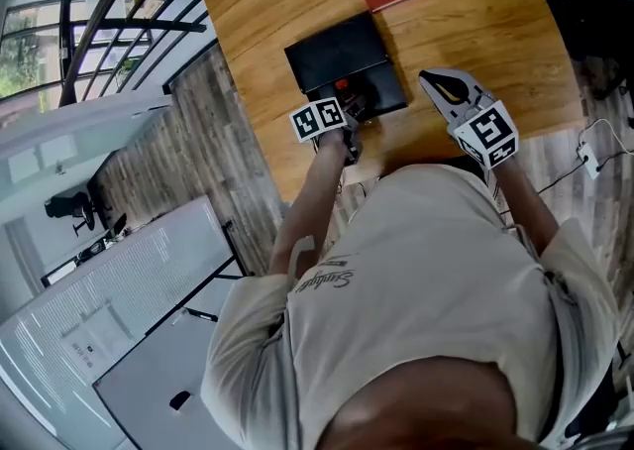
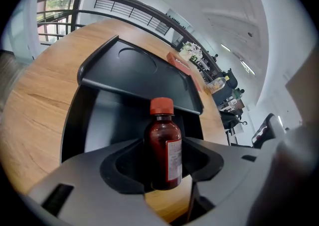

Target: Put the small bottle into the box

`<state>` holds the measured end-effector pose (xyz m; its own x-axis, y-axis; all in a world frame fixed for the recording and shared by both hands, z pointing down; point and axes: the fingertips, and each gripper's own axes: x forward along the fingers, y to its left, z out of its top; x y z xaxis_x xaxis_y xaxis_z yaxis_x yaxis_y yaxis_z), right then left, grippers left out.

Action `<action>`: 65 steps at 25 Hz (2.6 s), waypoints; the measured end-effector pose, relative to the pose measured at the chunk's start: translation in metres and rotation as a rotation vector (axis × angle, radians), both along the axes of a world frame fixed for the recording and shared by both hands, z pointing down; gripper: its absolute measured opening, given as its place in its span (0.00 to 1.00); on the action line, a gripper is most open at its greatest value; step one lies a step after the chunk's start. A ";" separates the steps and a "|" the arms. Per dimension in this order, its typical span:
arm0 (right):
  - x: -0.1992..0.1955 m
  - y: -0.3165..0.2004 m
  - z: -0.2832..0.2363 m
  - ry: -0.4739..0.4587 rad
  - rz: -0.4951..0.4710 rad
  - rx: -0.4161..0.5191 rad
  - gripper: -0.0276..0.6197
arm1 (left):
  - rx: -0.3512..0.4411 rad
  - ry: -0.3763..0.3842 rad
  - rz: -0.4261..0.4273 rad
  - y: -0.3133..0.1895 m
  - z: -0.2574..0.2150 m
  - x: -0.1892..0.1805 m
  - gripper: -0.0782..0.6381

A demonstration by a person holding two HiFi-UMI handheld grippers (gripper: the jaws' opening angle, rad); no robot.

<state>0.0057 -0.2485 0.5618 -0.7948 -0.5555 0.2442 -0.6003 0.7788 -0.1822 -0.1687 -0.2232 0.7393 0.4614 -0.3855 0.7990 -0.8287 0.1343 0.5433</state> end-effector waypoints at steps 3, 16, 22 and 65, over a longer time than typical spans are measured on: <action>0.000 -0.003 0.002 -0.001 -0.004 0.000 0.03 | -0.055 0.005 -0.007 0.001 0.006 0.000 0.42; -0.004 -0.003 0.014 -0.020 -0.006 -0.014 0.03 | -0.197 -0.111 0.077 0.001 0.029 0.000 0.42; 0.001 -0.003 0.015 -0.024 0.016 -0.016 0.03 | -0.238 -0.170 0.136 0.001 0.037 -0.001 0.42; -0.010 0.001 -0.004 0.015 -0.125 0.046 0.03 | -0.048 -0.122 0.055 -0.002 -0.008 -0.011 0.42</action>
<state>-0.0047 -0.2475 0.5582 -0.8548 -0.4636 0.2331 -0.5007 0.8549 -0.1360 -0.1794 -0.2255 0.7312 0.3787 -0.3223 0.8676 -0.8952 0.1106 0.4318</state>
